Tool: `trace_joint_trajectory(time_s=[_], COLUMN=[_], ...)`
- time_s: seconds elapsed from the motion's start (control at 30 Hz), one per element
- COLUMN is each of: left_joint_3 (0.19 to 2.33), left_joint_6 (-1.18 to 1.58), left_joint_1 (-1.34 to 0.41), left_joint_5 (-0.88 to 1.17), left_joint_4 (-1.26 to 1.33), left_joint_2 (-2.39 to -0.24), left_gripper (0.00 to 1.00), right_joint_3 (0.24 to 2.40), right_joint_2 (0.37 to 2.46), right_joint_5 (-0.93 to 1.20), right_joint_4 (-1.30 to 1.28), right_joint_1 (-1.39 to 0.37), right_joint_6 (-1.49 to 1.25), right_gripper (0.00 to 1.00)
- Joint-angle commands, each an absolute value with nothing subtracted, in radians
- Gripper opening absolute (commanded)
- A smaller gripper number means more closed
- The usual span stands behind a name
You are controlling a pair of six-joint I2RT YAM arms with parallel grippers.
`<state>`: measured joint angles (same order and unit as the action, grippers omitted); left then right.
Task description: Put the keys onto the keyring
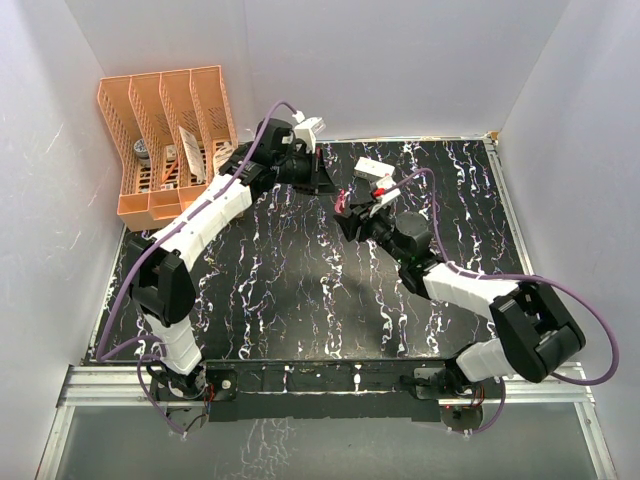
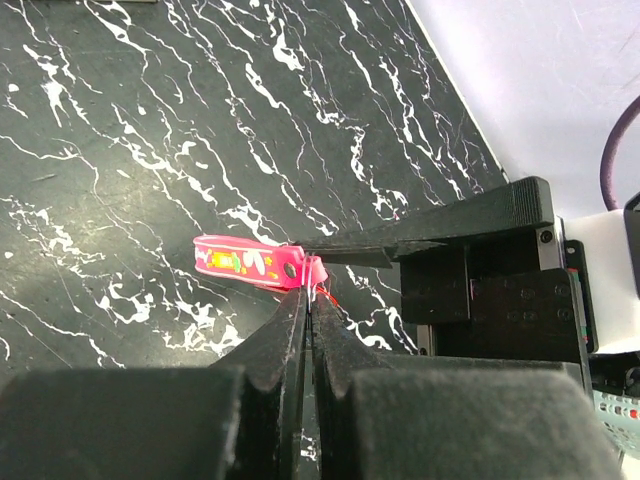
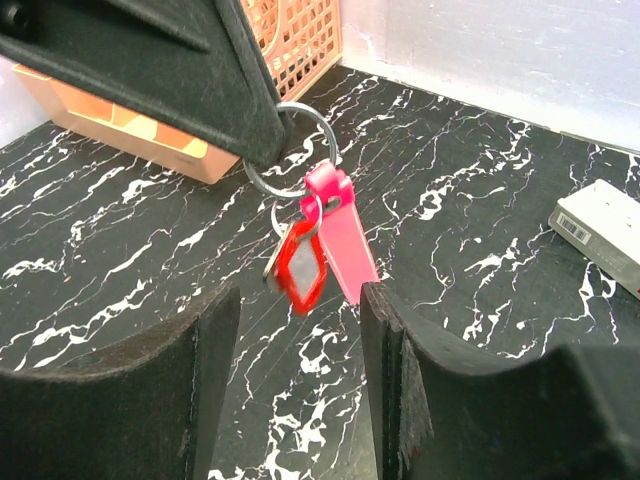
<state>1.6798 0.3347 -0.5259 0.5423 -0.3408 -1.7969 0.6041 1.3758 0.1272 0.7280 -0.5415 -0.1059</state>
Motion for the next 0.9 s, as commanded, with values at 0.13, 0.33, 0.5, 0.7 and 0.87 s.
trace_joint_trajectory(time_s=[0.13,0.33,0.5,0.7,0.87], left_joint_3=[1.716,1.712,1.695,1.695,1.712], left_joint_6=[0.328,0.316,0.3,0.266,0.198], left_joint_1=[-0.549,-0.556,-0.556,-0.557,-0.557], left_joint_5=[0.586,0.585,0.571,0.558,0.56], left_joint_4=[-0.383,-0.411,-0.441,-0.496,-0.584], left_joint_2=[-1.774,-1.77,-1.753,-1.752,-1.765], left_gripper=[0.0,0.0,0.0,0.0,0.0], right_joint_3=[0.691,0.695,0.689,0.672,0.679], right_joint_2=[1.405,1.411,1.401,1.368,1.36], right_joint_5=[0.105,0.089,0.048,0.011,0.013], right_joint_4=[0.793,0.802,0.772,0.736,0.675], right_joint_1=[-0.552,-0.555,-0.555,-0.555,-0.555], right_joint_6=[-0.1,-0.098,-0.077,-0.03,0.067], right_gripper=[0.48,0.41,0.21,0.13,0.11])
